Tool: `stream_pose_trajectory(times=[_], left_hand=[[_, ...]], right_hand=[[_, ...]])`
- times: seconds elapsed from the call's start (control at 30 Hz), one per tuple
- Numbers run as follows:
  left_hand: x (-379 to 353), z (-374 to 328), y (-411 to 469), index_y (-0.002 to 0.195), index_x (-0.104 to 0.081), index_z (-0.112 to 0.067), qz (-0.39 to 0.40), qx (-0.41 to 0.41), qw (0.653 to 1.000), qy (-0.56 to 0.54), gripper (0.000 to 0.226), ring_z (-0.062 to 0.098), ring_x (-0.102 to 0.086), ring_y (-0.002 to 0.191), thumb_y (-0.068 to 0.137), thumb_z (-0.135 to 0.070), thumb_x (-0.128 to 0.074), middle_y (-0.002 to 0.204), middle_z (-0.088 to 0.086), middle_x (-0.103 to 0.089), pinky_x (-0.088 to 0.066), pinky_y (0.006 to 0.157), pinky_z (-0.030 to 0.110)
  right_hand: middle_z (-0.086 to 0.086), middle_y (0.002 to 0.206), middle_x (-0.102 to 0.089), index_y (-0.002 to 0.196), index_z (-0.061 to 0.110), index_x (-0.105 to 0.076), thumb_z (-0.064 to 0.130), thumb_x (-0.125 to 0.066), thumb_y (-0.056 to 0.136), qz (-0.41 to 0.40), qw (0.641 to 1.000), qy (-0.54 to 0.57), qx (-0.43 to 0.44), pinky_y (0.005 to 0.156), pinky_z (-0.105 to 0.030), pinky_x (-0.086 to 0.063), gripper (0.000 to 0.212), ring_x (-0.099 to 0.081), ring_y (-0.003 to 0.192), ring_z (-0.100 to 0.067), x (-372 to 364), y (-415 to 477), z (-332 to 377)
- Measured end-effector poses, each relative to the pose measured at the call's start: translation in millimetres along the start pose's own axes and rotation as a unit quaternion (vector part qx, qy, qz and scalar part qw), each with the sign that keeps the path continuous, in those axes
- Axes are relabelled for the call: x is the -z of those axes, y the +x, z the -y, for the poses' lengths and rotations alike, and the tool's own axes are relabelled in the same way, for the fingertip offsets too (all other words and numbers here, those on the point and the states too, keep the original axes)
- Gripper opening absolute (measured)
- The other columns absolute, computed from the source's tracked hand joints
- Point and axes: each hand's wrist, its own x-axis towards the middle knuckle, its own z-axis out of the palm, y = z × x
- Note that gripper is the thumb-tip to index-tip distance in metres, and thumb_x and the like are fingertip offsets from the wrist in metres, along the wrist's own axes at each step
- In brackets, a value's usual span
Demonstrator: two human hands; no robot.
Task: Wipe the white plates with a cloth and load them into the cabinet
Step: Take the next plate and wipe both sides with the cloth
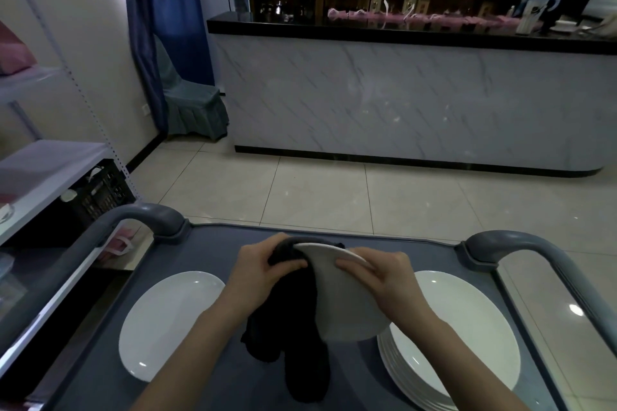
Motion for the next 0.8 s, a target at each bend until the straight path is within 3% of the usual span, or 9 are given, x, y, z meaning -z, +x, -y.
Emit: stream_pose_trajectory(times=[0.13,0.2,0.3,0.43,0.5,0.57,0.63,0.73,0.8], left_hand=[[-4,14,-12,0.096,-0.067,-0.029,-0.077,0.14,0.975,-0.157,0.025,-0.004,-0.068,0.078,0.088,-0.005,-0.07,0.084,-0.018,-0.074,-0.05,0.068,0.011],[-4,18,-14,0.097,-0.068,-0.025,-0.08,0.153,0.972,-0.159,0.022,-0.004,-0.068,0.076,0.088,-0.004,-0.068,0.083,-0.017,-0.074,-0.05,0.067,0.011],[3,16,-9,0.092,-0.068,-0.027,-0.049,0.097,0.991,-0.08,0.021,-0.003,-0.066,0.076,0.085,-0.008,-0.073,0.082,-0.017,-0.073,-0.049,0.069,0.013],[6,7,5,0.083,-0.063,-0.029,0.04,-0.005,0.998,0.043,0.022,-0.006,-0.059,0.07,0.079,-0.016,-0.081,0.071,-0.02,-0.065,-0.043,0.066,0.01],[2,2,10,0.086,-0.065,-0.022,0.07,-0.035,0.994,0.07,0.018,0.001,-0.06,0.071,0.078,-0.019,-0.081,0.071,-0.014,-0.065,-0.045,0.068,0.016],[0,2,12,0.089,-0.068,-0.028,0.045,-0.016,0.998,0.034,0.02,0.004,-0.063,0.075,0.078,-0.017,-0.081,0.077,-0.011,-0.069,-0.047,0.072,0.019],[0,5,11,0.093,-0.067,-0.038,-0.012,0.018,1.0,-0.009,0.031,-0.004,-0.063,0.079,0.08,-0.012,-0.079,0.082,-0.019,-0.07,-0.047,0.074,0.014],[-4,15,3,0.092,-0.069,-0.032,-0.087,0.116,0.98,-0.135,0.024,-0.004,-0.067,0.078,0.087,-0.009,-0.071,0.083,-0.017,-0.074,-0.05,0.069,0.01],[-8,21,-3,0.092,-0.069,-0.025,-0.112,0.185,0.956,-0.2,0.013,0.0,-0.069,0.077,0.091,-0.013,-0.066,0.082,-0.012,-0.075,-0.051,0.063,0.012]], right_hand=[[0.015,0.072,-0.071,0.078,0.036,-0.076,0.028,-0.07,0.088,-0.082,0.979,0.142,-0.118,0.06,-0.01,-0.042,0.014,-0.06,0.065,0.005,-2,-10,5],[0.016,0.073,-0.071,0.075,0.041,-0.074,0.027,-0.07,0.088,-0.086,0.974,0.153,-0.143,0.061,-0.009,-0.042,0.02,-0.061,0.066,0.005,-4,-12,4],[0.019,0.064,-0.065,0.071,0.044,-0.07,0.032,-0.071,0.087,-0.046,0.989,0.096,-0.104,0.058,-0.01,-0.039,0.02,-0.055,0.061,0.006,3,-5,1],[0.018,0.066,-0.062,0.082,0.025,-0.074,0.034,-0.069,0.089,0.063,0.996,-0.059,0.016,0.059,-0.013,-0.035,0.012,-0.05,0.059,0.002,7,16,1],[0.011,0.066,-0.059,0.083,0.02,-0.074,0.032,-0.068,0.09,0.088,0.99,-0.099,0.045,0.058,-0.015,-0.034,0.015,-0.047,0.06,-0.002,2,20,0],[0.014,0.058,-0.05,0.074,0.024,-0.069,0.033,-0.068,0.089,0.059,0.995,-0.07,0.035,0.056,-0.014,-0.033,0.017,-0.042,0.056,-0.002,1,18,0],[0.014,0.055,-0.046,0.067,0.029,-0.062,0.036,-0.066,0.087,0.011,1.0,-0.011,-0.009,0.054,-0.013,-0.031,0.022,-0.04,0.054,0.0,1,13,-2],[0.004,0.056,-0.047,0.065,0.019,-0.06,0.046,-0.066,0.082,-0.076,0.986,0.097,-0.114,0.054,-0.021,-0.033,0.032,-0.04,0.057,-0.003,-5,3,-3],[0.005,0.056,-0.039,0.059,0.013,-0.048,0.051,-0.066,0.078,-0.116,0.968,0.148,-0.168,0.052,-0.024,-0.028,0.046,-0.036,0.056,-0.009,-10,-3,-4]])
